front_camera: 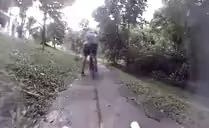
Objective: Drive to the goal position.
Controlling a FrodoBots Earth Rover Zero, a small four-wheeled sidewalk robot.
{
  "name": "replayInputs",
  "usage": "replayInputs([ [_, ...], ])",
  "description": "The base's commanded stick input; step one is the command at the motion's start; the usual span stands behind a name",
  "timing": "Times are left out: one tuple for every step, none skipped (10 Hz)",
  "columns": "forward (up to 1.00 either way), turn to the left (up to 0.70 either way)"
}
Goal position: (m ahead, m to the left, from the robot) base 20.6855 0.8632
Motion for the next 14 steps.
replayInputs([
  [0.7, 0.0],
  [0.7, 0.0],
  [0.7, 0.0],
  [0.7, 0.0],
  [0.7, 0.0],
  [0.7, 0.0],
  [0.7, 0.0],
  [0.7, 0.0],
  [0.7, 0.0],
  [0.7, 0.0],
  [0.7, 0.0],
  [0.7, 0.0],
  [0.7, 0.0],
  [0.7, 0.0],
])
